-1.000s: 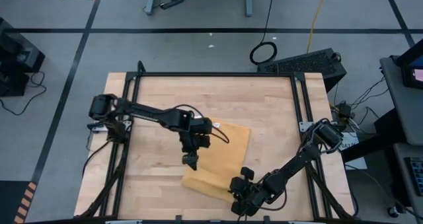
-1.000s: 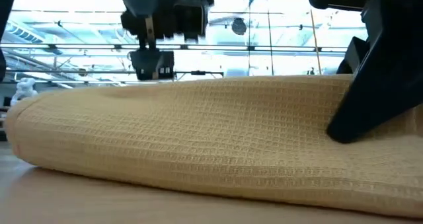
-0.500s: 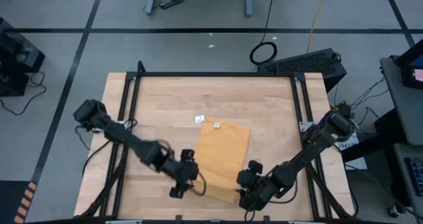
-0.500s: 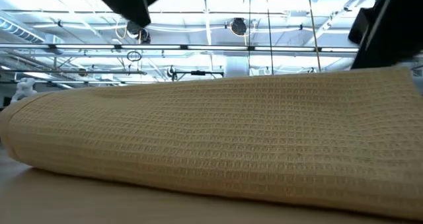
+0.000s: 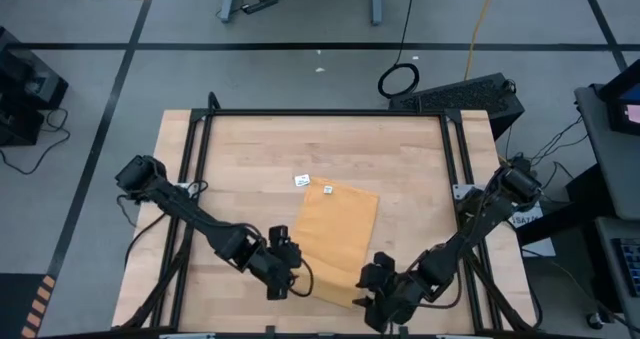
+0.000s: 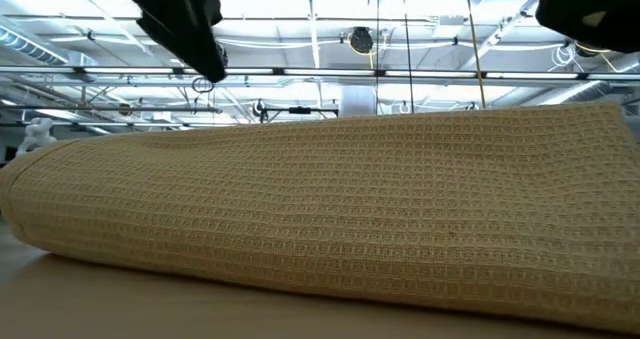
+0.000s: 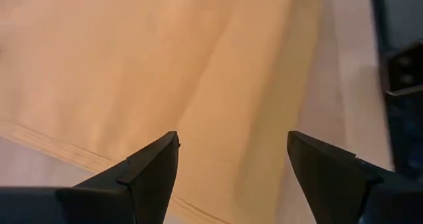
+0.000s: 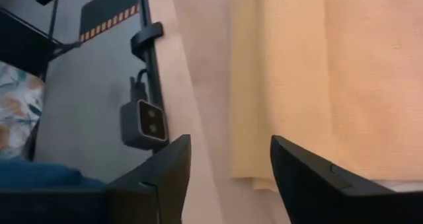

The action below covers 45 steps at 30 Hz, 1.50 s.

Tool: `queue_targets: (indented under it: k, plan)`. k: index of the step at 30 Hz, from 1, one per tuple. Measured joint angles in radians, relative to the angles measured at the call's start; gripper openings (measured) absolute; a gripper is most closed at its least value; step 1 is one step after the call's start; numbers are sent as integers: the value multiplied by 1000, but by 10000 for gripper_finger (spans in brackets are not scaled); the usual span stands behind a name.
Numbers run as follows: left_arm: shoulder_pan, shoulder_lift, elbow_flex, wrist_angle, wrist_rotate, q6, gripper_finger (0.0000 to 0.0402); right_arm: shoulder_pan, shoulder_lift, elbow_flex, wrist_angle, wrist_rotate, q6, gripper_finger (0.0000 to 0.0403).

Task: Roll towel into tight, uniform cylinder
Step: Roll the orange towel

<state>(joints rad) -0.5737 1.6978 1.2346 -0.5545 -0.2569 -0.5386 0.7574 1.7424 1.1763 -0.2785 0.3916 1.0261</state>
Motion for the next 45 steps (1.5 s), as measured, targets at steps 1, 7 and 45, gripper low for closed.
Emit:
queue_targets:
  k: [1,7,45]
  plan:
    - [2,0,0,-1,-17,4,286,-4,0,0,-7,0,-8,191]
    - [34,2,0,-4,-147,152,286,-6,7,1,-27,62,-42,176]
    - [-80,132,-1,178,-89,204,286,155,110,-30,240,410,-396,242]
